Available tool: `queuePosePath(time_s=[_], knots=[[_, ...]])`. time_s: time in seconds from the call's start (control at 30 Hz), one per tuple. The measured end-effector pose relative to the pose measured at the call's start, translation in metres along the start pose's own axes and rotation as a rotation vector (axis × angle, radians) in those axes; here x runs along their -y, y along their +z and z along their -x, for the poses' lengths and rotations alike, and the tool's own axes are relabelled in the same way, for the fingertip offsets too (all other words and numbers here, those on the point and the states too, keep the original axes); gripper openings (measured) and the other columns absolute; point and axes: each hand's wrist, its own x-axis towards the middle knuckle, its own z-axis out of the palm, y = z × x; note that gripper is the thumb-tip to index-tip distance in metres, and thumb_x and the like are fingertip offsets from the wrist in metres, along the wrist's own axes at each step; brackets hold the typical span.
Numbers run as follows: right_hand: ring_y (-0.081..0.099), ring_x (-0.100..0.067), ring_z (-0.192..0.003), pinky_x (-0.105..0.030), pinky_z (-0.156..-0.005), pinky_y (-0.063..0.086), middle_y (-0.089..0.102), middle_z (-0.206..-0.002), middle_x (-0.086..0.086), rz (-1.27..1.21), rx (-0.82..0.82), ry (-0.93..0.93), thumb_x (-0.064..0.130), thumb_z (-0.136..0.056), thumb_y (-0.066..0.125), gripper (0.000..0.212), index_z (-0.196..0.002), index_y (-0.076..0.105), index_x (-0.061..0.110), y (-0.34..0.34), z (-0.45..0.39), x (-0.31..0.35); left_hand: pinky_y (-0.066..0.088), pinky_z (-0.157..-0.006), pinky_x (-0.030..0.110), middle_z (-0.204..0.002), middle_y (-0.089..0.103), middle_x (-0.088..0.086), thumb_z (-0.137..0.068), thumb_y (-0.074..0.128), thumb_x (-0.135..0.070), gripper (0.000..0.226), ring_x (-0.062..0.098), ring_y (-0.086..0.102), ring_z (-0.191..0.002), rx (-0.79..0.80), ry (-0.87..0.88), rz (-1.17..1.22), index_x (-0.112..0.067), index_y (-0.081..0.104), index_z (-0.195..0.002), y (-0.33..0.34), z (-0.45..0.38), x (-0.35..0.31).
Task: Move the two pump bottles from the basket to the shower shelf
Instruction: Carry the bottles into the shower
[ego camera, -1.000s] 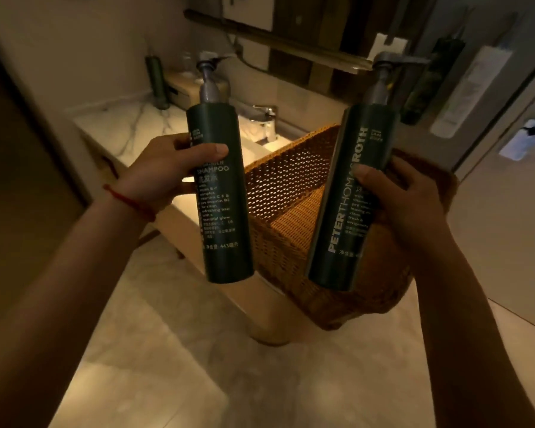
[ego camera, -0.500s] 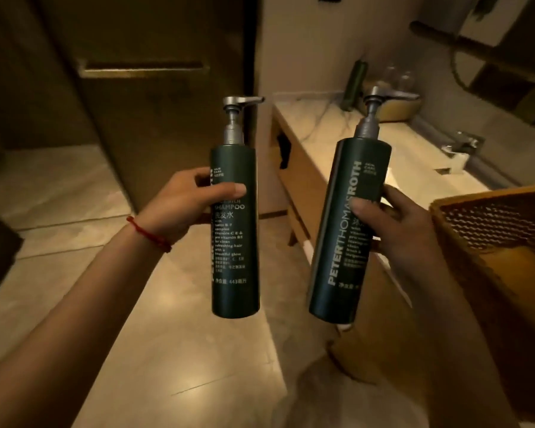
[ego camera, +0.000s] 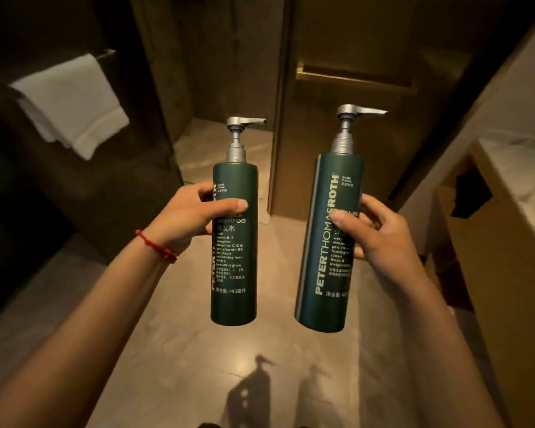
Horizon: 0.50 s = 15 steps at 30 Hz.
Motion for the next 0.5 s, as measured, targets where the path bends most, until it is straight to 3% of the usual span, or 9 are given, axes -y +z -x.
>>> queuePosePath(time_s=[0.13,0.3,0.37,0.5], knots=[[0.067,0.003,-0.078,-0.011,-0.051,0.049,0.071,-0.081,0.026,-0.011,0.09,-0.005,0.045,-0.056,0.069,0.037,-0.091,0.059,0.038,0.039,-0.038,0.001,0.052,-0.073,0.036,-0.093,0.068,0.006,-0.051,0.081,-0.025,0.051,0.022,0.066,-0.086,-0.089,-0.023,0.037,-0.015,0.064,-0.098,-0.044,-0.012,0.007],[0.068,0.001,-0.076,-0.012,-0.053,0.05,0.072,-0.079,0.024,-0.015,0.139,-0.02,0.041,-0.056,0.068,0.038,-0.092,0.06,0.034,0.061,-0.091,-0.003,0.052,-0.08,0.041,-0.096,0.068,0.01,-0.048,0.077,-0.032,0.058,0.026,0.065,-0.089,-0.149,-0.023,0.083,-0.012,0.064,-0.1,-0.078,-0.046,0.012],[0.068,0.001,-0.075,-0.012,-0.052,0.05,0.072,-0.078,0.024,-0.024,0.153,-0.024,0.04,-0.056,0.068,0.039,-0.094,0.06,0.032,0.068,-0.118,-0.005,0.055,-0.077,0.038,-0.095,0.069,0.01,-0.051,0.076,-0.03,0.05,0.024,0.067,-0.086,-0.156,-0.019,0.073,-0.014,0.065,-0.097,-0.088,-0.067,0.014],[0.068,-0.002,-0.079,-0.012,-0.054,0.05,0.073,-0.082,0.019,-0.012,0.165,-0.037,0.043,-0.054,0.07,0.044,-0.097,0.06,0.033,0.079,-0.182,-0.01,0.054,-0.054,0.022,-0.083,0.07,0.003,-0.055,0.072,-0.028,0.037,0.012,0.069,-0.069,-0.178,-0.006,0.04,-0.017,0.066,-0.09,-0.105,-0.124,0.014]])
